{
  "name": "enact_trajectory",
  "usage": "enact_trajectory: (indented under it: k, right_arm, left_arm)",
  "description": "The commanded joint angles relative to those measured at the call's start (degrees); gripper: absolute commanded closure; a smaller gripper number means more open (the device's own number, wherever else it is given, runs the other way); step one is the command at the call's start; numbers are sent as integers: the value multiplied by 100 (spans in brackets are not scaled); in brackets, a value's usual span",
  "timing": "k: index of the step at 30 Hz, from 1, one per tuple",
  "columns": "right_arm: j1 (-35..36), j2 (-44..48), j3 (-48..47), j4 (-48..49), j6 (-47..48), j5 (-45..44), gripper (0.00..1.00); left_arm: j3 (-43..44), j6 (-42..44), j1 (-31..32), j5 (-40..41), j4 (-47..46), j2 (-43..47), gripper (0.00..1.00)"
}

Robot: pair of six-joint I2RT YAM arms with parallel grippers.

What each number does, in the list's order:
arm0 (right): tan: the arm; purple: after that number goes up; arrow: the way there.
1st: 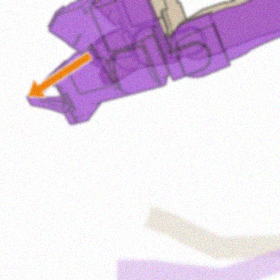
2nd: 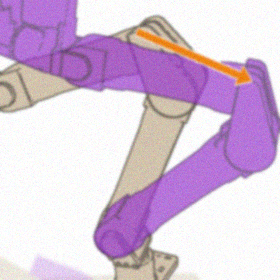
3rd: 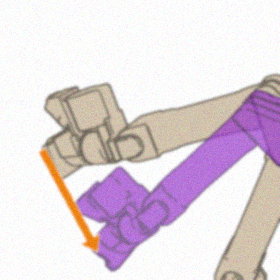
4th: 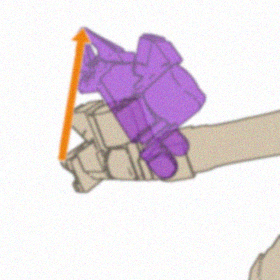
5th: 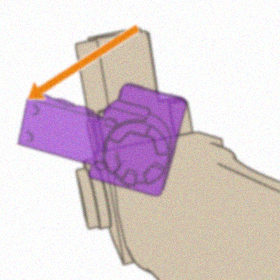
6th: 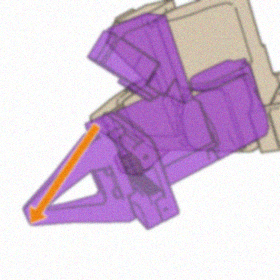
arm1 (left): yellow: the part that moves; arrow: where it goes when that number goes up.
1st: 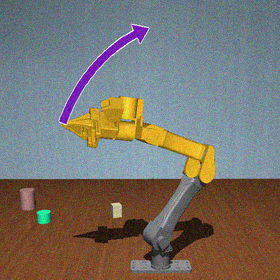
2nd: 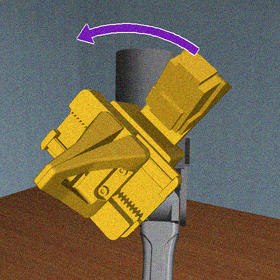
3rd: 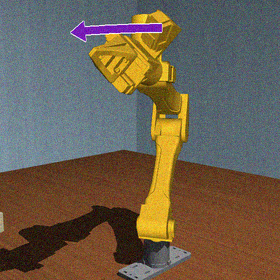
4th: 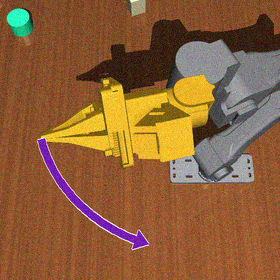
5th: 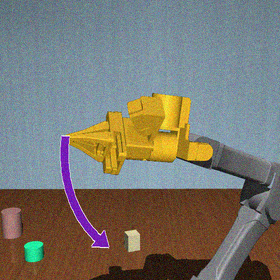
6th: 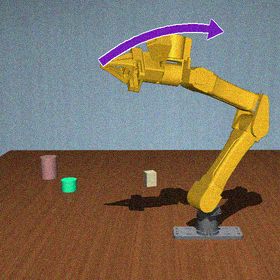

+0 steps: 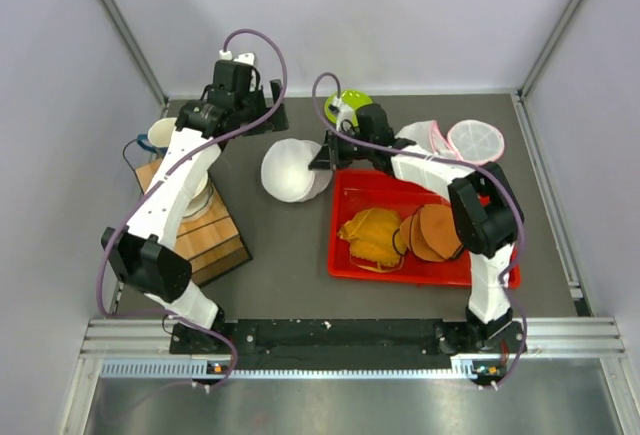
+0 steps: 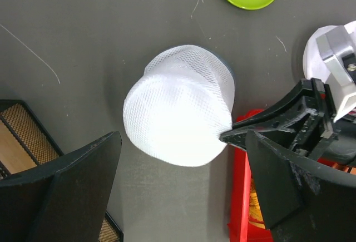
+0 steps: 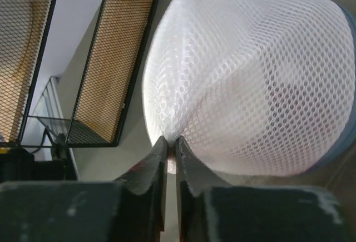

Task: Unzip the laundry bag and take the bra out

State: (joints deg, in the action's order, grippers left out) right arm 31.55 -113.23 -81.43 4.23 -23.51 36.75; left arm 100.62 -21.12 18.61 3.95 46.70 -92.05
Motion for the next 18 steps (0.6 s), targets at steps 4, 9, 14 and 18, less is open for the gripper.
enact_trajectory:
  k: [4, 9, 14, 18]
  right_arm:
    - [114, 90, -1242, -893, 609, -867, 100]
    - [106, 564, -1692, -1460, 1883, -2458, 100]
    - [114, 881, -1430, -1338, 2605, -3130, 100]
    - [237, 759, -1262, -1310, 2509, -2868, 100]
  left_arm:
    - [-121, -41, -15, 159, -249, 565, 1]
    - [-156, 3, -24, 264, -240, 662, 1]
    - [-113, 21, -94, 343, -231, 715, 1]
    - [-113, 47, -156, 396, -222, 741, 1]
